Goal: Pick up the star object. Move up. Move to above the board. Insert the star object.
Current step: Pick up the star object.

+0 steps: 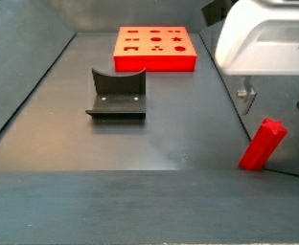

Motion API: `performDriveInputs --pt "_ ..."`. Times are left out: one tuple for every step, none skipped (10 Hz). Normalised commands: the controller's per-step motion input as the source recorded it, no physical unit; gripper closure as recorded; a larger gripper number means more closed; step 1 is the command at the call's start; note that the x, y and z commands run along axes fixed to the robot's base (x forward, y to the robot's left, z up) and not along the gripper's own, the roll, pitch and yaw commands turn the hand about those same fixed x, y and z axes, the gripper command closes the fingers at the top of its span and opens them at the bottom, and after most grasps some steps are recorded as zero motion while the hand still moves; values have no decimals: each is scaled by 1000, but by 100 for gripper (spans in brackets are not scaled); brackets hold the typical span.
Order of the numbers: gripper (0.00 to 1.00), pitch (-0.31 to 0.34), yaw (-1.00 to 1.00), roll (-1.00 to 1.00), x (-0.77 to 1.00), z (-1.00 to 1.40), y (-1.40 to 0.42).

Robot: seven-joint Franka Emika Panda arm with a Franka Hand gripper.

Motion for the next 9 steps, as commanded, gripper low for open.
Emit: performDriveInputs --pt "0 -163 131 -76 0 -537 369" --pt "0 -180 191 -116 0 -577 503" --pt "0 -164 123 -133 0 -526 449" --pt "0 -16 0 -76 0 -291 169" --pt "0 -77 0 59 -80 -497 -126" --pt "0 -97 37 101 117 -960 -86" --pt "0 -91 0 116 0 -880 -6" --pt "0 -76 83 27 0 -603 57" --pt "0 -110 240 0 0 -674 283"
